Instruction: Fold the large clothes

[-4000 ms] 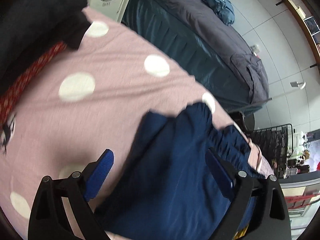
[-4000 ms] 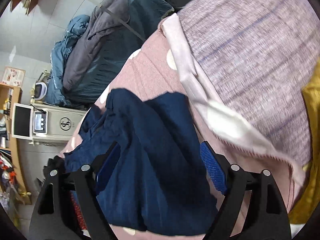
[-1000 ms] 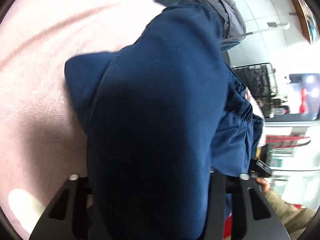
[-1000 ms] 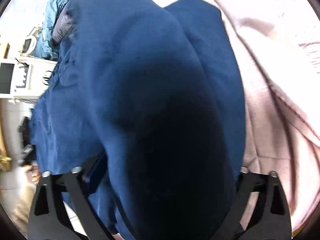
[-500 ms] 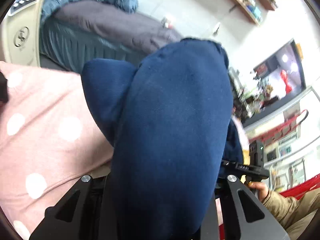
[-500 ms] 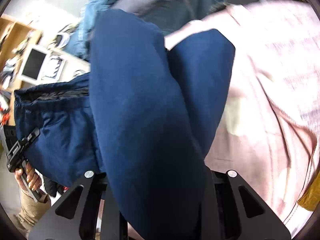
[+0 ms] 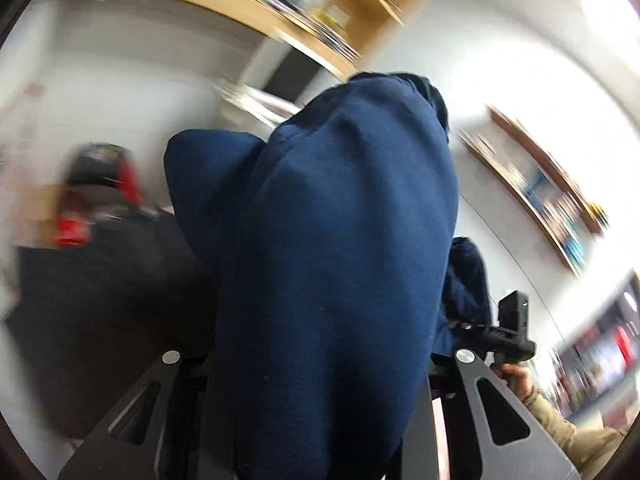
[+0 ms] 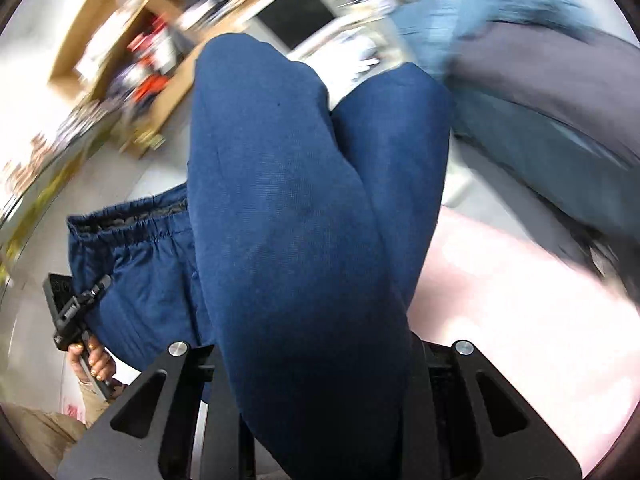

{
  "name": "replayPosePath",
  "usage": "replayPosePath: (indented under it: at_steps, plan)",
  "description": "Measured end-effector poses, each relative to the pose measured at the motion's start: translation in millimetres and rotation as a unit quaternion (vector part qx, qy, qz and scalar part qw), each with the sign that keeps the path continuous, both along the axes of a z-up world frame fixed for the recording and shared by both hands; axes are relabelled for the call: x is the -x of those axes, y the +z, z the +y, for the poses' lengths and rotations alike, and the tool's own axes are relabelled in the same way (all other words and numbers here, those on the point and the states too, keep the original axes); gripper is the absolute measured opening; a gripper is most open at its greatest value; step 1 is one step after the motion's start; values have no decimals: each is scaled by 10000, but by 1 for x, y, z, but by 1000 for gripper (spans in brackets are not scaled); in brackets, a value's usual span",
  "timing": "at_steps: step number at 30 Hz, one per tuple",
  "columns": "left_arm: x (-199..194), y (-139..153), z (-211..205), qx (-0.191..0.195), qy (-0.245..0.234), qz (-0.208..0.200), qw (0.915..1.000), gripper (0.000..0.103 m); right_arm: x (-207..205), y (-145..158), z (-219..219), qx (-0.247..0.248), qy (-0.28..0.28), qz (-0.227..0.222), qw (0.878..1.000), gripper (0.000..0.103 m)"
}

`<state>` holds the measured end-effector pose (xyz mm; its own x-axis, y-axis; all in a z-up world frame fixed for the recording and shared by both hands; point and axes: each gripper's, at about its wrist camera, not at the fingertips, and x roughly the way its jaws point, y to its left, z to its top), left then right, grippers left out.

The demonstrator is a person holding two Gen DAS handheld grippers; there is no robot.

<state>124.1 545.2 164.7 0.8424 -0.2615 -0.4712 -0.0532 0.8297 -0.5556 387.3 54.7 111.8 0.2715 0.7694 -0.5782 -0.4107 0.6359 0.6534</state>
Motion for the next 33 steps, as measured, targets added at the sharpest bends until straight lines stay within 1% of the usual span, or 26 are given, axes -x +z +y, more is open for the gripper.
replayPosePath:
  at_steps: [2,3,4,6,7,8,9,10,11,12,13,14,15,16,17,19,20,21,22,23,25,27,29,30,31,33]
  plan:
    - [20,-1,52,72,754,60,9971,31,-34,12,71,3,467,-6,9989,26]
    - [24,-9,73,165,1043,149,9943,33,-58,12,108,12,663,85,9978,27]
    - [26,-28,100,370,1334,354,9897,38,-86,8,146,85,831,161,9964,29]
    - [26,-63,135,709,1670,708,9809,41,-111,-8,194,346,859,189,9955,34]
    - [20,-89,152,841,1741,940,9766,44,-129,-25,222,481,900,354,9941,40]
    - [14,-112,164,887,1831,1252,9711,53,-132,-43,246,650,935,537,9920,51]
    - [10,-135,175,858,1980,1590,9634,58,-135,-62,266,906,849,718,9897,55]
    - [6,-162,184,798,2230,1925,9523,66,-149,-82,279,1238,612,842,9868,64]
    - [9,-180,193,861,2355,2001,9472,75,-154,-106,288,1646,272,884,9820,78]
    - [12,-196,200,1030,2444,1963,9440,81,-157,-126,292,1869,-6,892,9783,85]
    - [19,-210,210,1276,2538,1840,9410,95,-159,-141,291,1846,-226,910,9783,93]
    - [25,-220,218,1489,2615,1747,9375,98,-156,-150,287,1697,-370,909,9806,98]
    - [30,-231,225,1768,2622,1629,9346,98,-155,-157,282,1506,-521,878,9833,98]
    - [32,-235,228,1892,2602,1590,9334,98,-155,-160,280,1396,-576,863,9848,98]
    - [32,-237,229,1945,2590,1556,9332,98,-155,-161,276,1279,-596,871,9862,98]
    - [31,-232,225,1839,2652,1551,9337,98,-158,-158,262,1037,-672,893,9883,98]
    - [32,-226,222,1768,2722,1554,9330,98,-168,-148,266,855,-809,866,9893,98]
    - [34,-220,220,1695,2817,1526,9320,97,-167,-140,253,646,-981,831,9896,98]
    - [37,-206,215,1589,2969,1402,9311,96,-163,-132,235,404,-1171,817,9889,98]
    - [40,-192,206,1470,3138,1253,9296,96,-173,-118,241,206,-1326,826,9875,98]
    - [51,-158,205,1065,3570,986,9228,96,-170,-98,226,55,-1514,749,9856,98]
    - [52,-133,199,510,3889,1081,9135,97,-168,-77,227,242,-1407,512,9884,98]
    - [42,-109,183,-169,4014,1452,9042,97,-144,-53,239,911,-1017,100,9906,98]
    - [36,-101,173,-396,3956,1570,9041,97,-134,-49,246,1176,-790,-95,9899,98]
    - [26,-91,156,-604,3752,1710,9090,97,-113,-42,256,1455,-437,-325,9879,98]
    - [9,-83,130,-775,3310,1846,9222,97,-89,-40,268,1709,130,-578,9835,98]
